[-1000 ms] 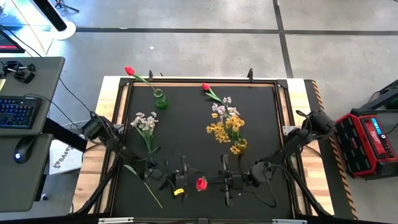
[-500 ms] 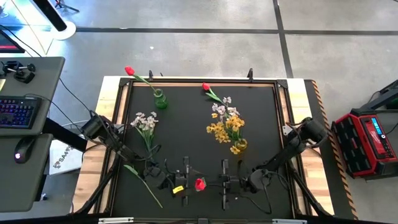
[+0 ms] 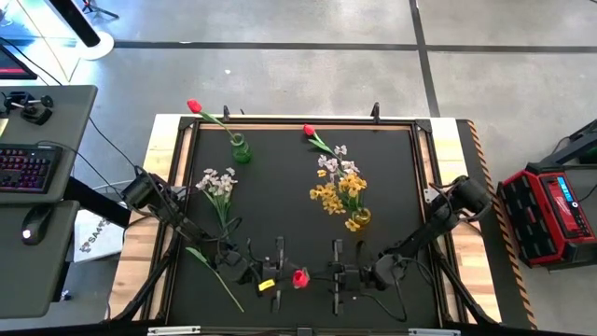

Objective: Sort flowers into vase by color
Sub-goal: Put the bottom right red tulip in the green vase

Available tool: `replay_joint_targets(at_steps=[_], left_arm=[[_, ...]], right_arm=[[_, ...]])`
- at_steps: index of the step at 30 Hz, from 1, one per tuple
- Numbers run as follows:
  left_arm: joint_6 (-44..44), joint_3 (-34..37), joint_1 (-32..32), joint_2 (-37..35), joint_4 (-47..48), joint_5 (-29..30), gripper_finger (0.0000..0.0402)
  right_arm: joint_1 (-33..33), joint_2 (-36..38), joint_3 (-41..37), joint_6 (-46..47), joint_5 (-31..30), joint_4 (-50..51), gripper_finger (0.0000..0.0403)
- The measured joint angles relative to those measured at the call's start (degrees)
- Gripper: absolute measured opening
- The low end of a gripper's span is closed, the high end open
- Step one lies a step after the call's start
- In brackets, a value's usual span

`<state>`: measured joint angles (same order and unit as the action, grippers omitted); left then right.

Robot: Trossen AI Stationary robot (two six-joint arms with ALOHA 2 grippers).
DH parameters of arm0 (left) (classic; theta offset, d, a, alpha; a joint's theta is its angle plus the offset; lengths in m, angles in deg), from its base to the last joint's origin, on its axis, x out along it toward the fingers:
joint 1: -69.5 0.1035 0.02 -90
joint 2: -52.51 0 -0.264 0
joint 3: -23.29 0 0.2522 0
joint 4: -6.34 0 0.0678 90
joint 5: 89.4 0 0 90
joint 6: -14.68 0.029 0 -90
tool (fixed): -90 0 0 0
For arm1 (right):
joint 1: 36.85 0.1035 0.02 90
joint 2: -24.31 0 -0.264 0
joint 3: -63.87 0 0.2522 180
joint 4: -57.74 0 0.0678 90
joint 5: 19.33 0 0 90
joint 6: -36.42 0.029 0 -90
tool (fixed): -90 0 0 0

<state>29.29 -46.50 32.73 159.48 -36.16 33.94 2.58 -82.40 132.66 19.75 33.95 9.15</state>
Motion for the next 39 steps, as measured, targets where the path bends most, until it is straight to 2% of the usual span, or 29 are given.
replay_joint_targets(at_steps=[6, 10, 13, 18, 21, 25, 28, 31, 34, 39], left_arm=[[-1.24, 0.0, -0.78, 0.0, 1.31, 2.67, 0.0004], [-4.18, -0.09, -1.69, -0.11, 3.79, 7.56, 0.0002], [-7.98, -0.11, -2.48, -0.11, 6.66, 12.6, 0.0001], [-12.93, -0.11, -4.35, -1.64, 13.59, 23.43, 0.0001], [-20.16, -0.11, -5.3, -5.0, 24.49, 31.33, 0.0001], [-35.79, -0.11, -4.05, -11.36, 44.95, 41.54, 0.0001], [-49.72, -0.09, -0.14, -17.2, 64.12, 43.3, 0.0001], [-59.5, -0.09, 5.21, -22.96, 80.85, 43.91, 0.0001], [-64.75, -0.04, 10.22, -27.8, 92.27, 47.78, 0.0001], [-75.75, -0.04, 14.91, -35.29, 105.21, 55.47, 0.0001]], right_arm=[[-0.06, -0.02, 0.0, 0.95, -0.3, 0.49, 0.0025], [0.17, -0.08, -0.02, 1.13, -1.3, 0.99, 0.0061], [1.25, 0.79, -0.02, -0.32, -6.44, 1.95, 0.0106], [4.89, 5.57, -0.02, -1.78, -20.76, 9.9, 0.0184], [7.5, 8.37, -0.02, -0.72, -25.75, 16.34, 0.0218], [10.1, 9.73, -0.02, 1.41, -26.89, 21.63, 0.0239], [11.01, 9.7, -0.02, 4.04, -26.88, 26.46, 0.0238], [11.53, 9.7, -0.02, 8.81, -27.55, 32.72, 0.0232], [11.94, 9.7, -0.02, 14.09, -28.24, 38.38, 0.0224], [12.12, 9.7, -0.02, 19.9, -29.87, 44.35, 0.0208]])
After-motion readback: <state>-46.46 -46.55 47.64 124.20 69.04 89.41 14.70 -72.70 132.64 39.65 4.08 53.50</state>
